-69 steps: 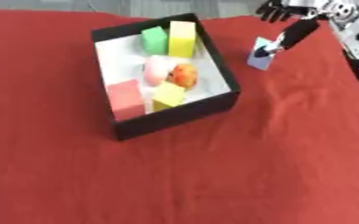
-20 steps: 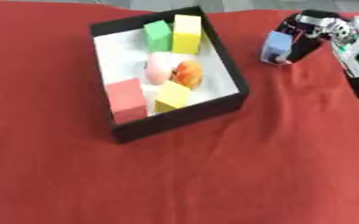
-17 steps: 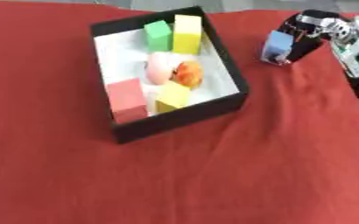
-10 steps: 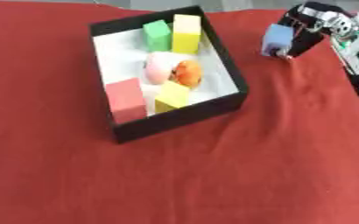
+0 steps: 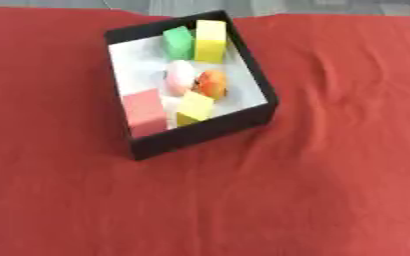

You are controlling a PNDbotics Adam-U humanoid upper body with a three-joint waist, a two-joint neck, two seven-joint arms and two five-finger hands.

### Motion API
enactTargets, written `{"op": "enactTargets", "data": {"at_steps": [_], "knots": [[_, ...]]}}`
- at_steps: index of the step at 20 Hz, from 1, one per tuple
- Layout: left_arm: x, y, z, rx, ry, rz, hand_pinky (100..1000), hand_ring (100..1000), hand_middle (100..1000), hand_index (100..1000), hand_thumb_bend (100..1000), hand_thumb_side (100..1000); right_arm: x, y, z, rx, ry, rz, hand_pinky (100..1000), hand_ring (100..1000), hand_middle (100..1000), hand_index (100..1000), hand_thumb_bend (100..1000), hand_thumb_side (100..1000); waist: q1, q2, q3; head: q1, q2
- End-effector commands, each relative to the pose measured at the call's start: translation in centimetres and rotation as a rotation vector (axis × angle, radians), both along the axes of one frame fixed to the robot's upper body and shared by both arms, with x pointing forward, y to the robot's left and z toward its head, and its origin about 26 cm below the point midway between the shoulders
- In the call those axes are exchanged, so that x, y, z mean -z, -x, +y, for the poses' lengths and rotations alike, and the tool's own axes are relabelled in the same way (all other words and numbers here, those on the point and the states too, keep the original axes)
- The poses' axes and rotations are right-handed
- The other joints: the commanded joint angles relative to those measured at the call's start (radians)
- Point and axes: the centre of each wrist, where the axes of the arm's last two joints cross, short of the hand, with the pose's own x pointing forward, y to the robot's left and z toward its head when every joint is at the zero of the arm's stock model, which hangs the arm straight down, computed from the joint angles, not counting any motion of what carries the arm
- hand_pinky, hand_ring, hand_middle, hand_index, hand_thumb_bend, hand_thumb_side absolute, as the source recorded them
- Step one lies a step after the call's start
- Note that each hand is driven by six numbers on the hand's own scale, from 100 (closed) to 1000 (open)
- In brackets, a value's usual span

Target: Pick up objects on the table and place them in the box.

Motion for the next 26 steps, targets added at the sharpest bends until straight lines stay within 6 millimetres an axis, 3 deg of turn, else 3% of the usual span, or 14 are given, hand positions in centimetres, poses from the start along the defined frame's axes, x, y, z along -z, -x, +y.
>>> {"op": "enactTargets", "data": {"at_steps": [1,5,8,12,15,16,17,18,19,21,23,26], "knots": [[-1.7,0.3,0.8,-0.029,-0.029,-0.063,642,699,670,751,480,609,-0.2,2.4,4.2,-0.094,0.116,-0.059,707,662,520,701,400,100,0.008,-0.034,0.001,0.002,0.021],[-2.1,0.4,1.1,-0.045,-0.03,-0.09,646,704,673,751,487,599,3.0,1.4,8.7,-0.14,0.256,-0.006,717,675,537,712,408,118,0.008,-0.052,0.008,-0.012,0.046],[-2.1,0.3,1.1,-0.038,-0.037,-0.09,646,703,672,751,488,601,6.6,-0.6,11.1,-0.138,0.326,0.058,715,676,538,712,409,120,0.008,-0.056,0.019,-0.03,0.052],[-2.2,0.2,0.8,-0.016,-0.046,-0.084,644,700,670,750,487,603,11.7,-3.4,12.6,-0.106,0.384,0.143,711,680,542,715,411,132,0.008,-0.054,0.028,-0.039,0.048],[-2.1,0.2,0.7,-0.01,-0.051,-0.072,642,698,668,748,486,605,14.2,-4.6,12.7,-0.1,0.417,0.158,730,745,618,788,403,129,0.005,-0.052,0.028,-0.034,0.045],[-2.1,0.2,0.7,-0.009,-0.051,-0.07,642,698,668,748,486,606,14.4,-4.8,12.6,-0.103,0.415,0.152,741,765,650,816,398,104,0.005,-0.051,0.028,-0.031,0.045],[-2.1,0.2,0.7,-0.008,-0.05,-0.068,642,698,667,748,486,606,14.3,-4.8,12.5,-0.11,0.411,0.137,791,831,761,913,438,267,0.005,-0.051,0.027,-0.028,0.044],[-2.0,0.2,0.7,-0.007,-0.049,-0.067,642,698,667,748,487,605,14.0,-4.7,12.4,-0.118,0.401,0.109,809,850,781,930,557,292,0.005,-0.052,0.026,-0.025,0.045],[-2.0,0.2,0.6,-0.007,-0.049,-0.066,641,698,667,748,487,605,13.6,-4.7,12.2,-0.122,0.391,0.085,827,869,804,947,652,293,0.005,-0.052,0.026,-0.023,0.045],[-2.0,0.2,0.6,-0.008,-0.048,-0.063,641,698,668,748,489,604,12.4,-4.5,11.4,-0.109,0.353,0.036,848,886,823,962,693,252,0.006,-0.053,0.024,-0.018,0.047],[-1.9,0.2,0.7,-0.013,-0.047,-0.064,642,699,668,749,491,601,10.7,-4.1,10.1,-0.086,0.285,-0.003,840,876,821,963,610,303,0.006,-0.056,0.021,-0.01,0.048],[-1.8,0.3,0.8,-0.021,-0.041,-0.057,640,697,665,747,490,603,8.2,-3.1,7.6,-0.079,0.123,-0.034,831,859,821,958,583,228,0.007,-0.061,0.012,0.005,0.048]]}}
